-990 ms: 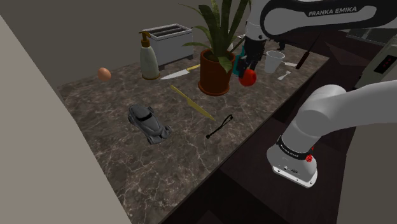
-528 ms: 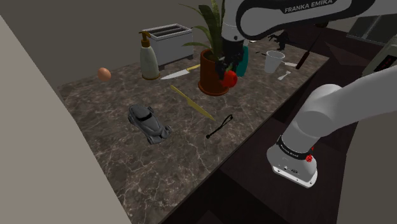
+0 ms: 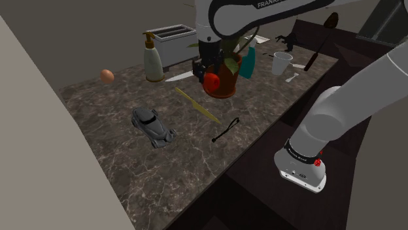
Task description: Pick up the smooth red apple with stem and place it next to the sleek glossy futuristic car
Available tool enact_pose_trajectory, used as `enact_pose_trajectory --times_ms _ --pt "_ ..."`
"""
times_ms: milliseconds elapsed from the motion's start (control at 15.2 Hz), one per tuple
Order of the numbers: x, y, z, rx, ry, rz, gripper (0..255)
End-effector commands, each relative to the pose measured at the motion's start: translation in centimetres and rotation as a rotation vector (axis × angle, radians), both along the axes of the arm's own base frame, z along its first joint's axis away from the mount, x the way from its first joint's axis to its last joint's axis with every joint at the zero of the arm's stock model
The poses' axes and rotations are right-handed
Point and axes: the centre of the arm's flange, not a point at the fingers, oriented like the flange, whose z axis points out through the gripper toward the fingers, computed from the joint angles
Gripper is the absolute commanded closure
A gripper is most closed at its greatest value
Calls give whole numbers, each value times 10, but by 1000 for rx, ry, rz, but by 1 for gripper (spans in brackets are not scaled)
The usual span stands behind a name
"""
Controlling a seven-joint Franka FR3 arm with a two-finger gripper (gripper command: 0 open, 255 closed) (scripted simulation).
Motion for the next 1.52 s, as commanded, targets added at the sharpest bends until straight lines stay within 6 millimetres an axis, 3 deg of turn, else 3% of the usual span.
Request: enact_pose_trajectory --times_ms 0,330,396,1452 --pt "14 21 1 1 0 -1 255" --pt "54 73 1 1 0 -1 255" --pt "68 92 1 1 0 -1 255" --pt "68 92 -83 1 0 -1 255"
